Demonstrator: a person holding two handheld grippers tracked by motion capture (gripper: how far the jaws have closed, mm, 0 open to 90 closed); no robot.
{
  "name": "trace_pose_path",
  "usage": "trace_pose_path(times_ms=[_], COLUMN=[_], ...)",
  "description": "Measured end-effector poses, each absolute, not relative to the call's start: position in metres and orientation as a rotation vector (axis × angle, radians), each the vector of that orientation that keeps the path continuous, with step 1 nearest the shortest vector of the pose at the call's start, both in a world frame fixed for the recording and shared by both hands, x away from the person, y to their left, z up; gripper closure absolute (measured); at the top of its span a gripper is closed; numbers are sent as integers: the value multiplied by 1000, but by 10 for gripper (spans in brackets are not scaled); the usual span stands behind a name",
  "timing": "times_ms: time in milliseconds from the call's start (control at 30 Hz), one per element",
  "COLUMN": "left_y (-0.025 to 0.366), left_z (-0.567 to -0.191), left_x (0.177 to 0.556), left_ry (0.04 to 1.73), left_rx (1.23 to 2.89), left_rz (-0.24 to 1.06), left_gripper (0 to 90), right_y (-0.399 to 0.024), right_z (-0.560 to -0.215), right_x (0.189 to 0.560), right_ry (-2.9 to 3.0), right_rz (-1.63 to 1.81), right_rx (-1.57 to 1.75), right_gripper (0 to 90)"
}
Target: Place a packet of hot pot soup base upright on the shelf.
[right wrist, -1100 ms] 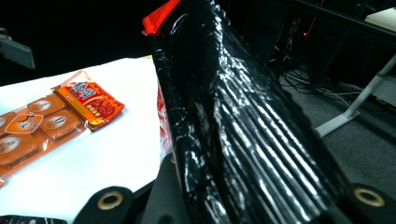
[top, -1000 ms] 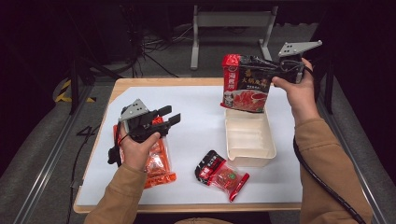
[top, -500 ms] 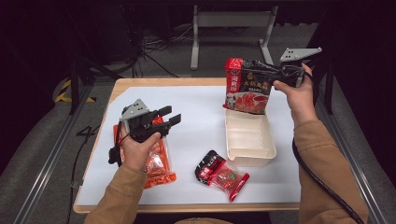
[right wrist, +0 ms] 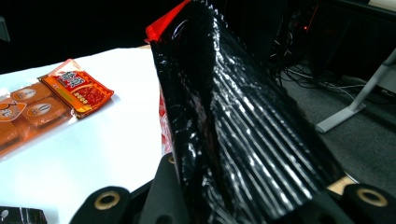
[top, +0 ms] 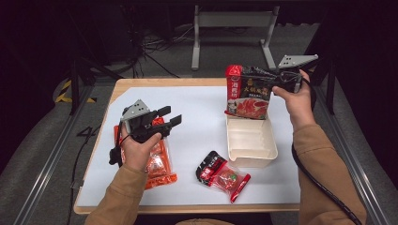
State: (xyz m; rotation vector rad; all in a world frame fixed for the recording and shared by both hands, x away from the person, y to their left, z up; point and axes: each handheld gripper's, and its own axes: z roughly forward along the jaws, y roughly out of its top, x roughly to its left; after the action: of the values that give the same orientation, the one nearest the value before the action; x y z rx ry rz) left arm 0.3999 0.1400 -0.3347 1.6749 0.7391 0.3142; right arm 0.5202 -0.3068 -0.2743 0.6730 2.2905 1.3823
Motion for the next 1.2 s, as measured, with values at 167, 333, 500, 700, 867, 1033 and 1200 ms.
trace_pose_path(times_ms=[167, 333, 500, 700, 867, 1033, 1200], left_y=[140, 139, 140, 140, 141, 139, 137], left_z=[-335, -335, -335, -335, -336, -336, -336], left_x=[400, 400, 400, 400, 400, 401, 400], left_ry=[743, 749, 749, 755, 758, 760, 761], left_rx=[1677, 1679, 1677, 1679, 1680, 1682, 1686], left_rz=[315, 313, 318, 323, 324, 316, 313], left_gripper=[398, 387, 383, 381, 373, 357, 341], right_y=[-307, -309, -308, -307, -308, -312, -316], right_z=[-280, -284, -290, -299, -306, -310, -317], right_x=[521, 520, 520, 521, 521, 520, 517], right_ry=[2287, 2281, 2287, 2304, 2307, 2321, 2313], right_rz=[1393, 1413, 1411, 1412, 1415, 1417, 1414], right_rx=[674, 677, 682, 701, 720, 754, 787], right_gripper=[796, 791, 786, 777, 767, 747, 742])
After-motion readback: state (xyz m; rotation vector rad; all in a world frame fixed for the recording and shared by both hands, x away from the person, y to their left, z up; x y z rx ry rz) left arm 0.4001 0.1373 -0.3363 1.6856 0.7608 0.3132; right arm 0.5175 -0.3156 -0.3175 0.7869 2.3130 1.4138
